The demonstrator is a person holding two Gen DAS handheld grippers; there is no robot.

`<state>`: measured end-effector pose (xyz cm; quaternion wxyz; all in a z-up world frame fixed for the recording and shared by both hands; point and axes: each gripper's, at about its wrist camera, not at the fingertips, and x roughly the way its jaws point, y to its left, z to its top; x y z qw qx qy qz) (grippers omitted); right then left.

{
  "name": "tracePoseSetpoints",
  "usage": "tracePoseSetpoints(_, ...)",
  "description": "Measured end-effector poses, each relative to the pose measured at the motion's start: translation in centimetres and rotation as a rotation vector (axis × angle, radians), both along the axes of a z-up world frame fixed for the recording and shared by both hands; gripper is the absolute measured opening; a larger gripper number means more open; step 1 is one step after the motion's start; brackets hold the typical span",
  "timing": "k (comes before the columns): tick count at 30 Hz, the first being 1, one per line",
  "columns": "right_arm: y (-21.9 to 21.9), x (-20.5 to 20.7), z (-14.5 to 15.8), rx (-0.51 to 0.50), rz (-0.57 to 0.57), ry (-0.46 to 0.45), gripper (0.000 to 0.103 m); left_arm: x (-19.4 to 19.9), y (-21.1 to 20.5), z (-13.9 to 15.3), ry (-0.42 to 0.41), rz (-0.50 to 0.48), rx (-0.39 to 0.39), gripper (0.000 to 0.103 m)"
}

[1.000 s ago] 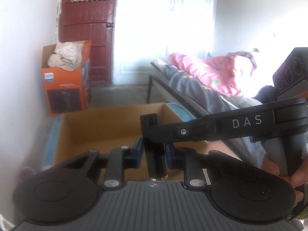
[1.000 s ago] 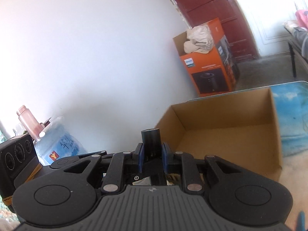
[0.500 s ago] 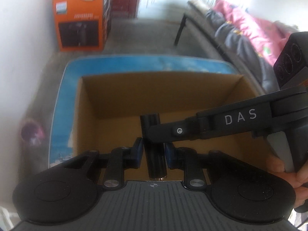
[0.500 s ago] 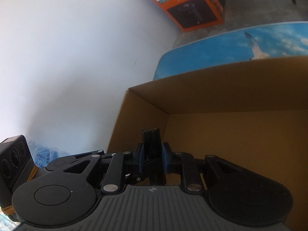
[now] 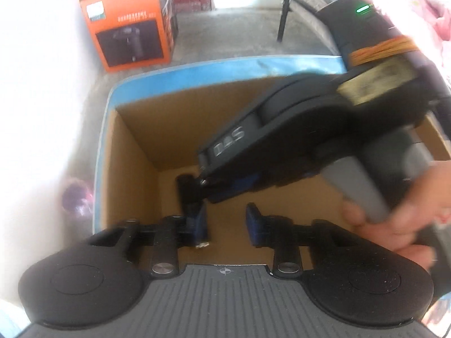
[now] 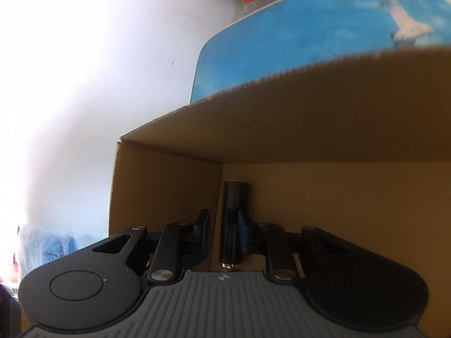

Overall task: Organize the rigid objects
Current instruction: 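Carry the black cylinder with the right gripper into the cardboard box, then open the right gripper to drop the cylinder in the box, then lower the right gripper into the pink cup and grasp the second black item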

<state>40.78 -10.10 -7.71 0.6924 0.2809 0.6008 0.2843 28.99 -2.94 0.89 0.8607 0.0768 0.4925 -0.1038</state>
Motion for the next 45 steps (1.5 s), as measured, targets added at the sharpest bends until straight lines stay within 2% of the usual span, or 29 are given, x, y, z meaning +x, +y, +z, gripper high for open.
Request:
tracePoseSetpoints(4, 0.1, -0.9, 0.9, -0.005, 0.008, -0.022, 0.024, -1.8, -0.2, 1.6, -0.065, -0.025, 0.004, 0.046)
tracePoseSetpoints(10, -2.9, -3.1, 5.2, 0.000, -0.015, -0.113, 0.024, -5.4, 0.8, 5.2, -0.158, -0.017, -0.091, 0.054)
tracePoseSetpoints(16, -7.8, -8.9, 10.7, 0.071, -0.065, -0.223, 0.024, -11.5, 1.3, 8.4, -0.262, -0.032, -0.186, 0.057)
tracePoseSetpoints(20, -12.1, -15.0, 14.0, 0.126, -0.102, -0.307, 0.025, -16.5, 1.2, 9.3, -0.314, -0.070, -0.252, 0.061)
tracePoseSetpoints(21, -12.9, -16.5, 14.4, 0.137, -0.115, -0.324, 0.027, -17.5, 1.1, 9.1, -0.319, -0.079, -0.266, 0.062)
tracePoseSetpoints(23, -14.3, -19.6, 14.9, 0.154, -0.144, -0.354, 0.043, -19.5, 0.6, 8.5, -0.314, -0.109, -0.300, 0.062)
tracePoseSetpoints(24, -15.3, -21.4, 15.1, 0.162, -0.166, -0.371, 0.048, -19.8, 0.4, 8.0, -0.304, -0.123, -0.319, 0.062)
tracePoseSetpoints(25, -16.1, -23.0, 15.0, 0.164, -0.182, -0.384, 0.052, -20.6, 0.0, 7.3, -0.290, -0.138, -0.337, 0.062)
tracePoseSetpoints(27, -17.8, -26.4, 14.6, 0.143, -0.225, -0.407, 0.052, -22.1, -1.1, 5.9, -0.266, -0.172, -0.361, 0.062)
tracePoseSetpoints(31, -19.0, -31.3, 11.1, 0.068, -0.326, -0.421, 0.052, -23.9, -3.6, 2.4, -0.199, -0.233, -0.397, 0.062)
tracePoseSetpoints(35, -20.8, -35.7, 7.1, 0.025, -0.443, -0.398, 0.052, -25.4, -6.9, -0.8, -0.165, -0.295, -0.337, 0.058)
tracePoseSetpoints(38, -20.9, -36.4, 4.5, 0.027, -0.468, -0.363, 0.051, -26.1, -8.5, -1.9, -0.162, -0.334, -0.284, 0.051)
tracePoseSetpoints(45, -20.3, -35.6, 1.1, 0.060, -0.452, -0.331, 0.047, -26.4, -9.3, -3.1, -0.166, -0.351, -0.240, 0.043)
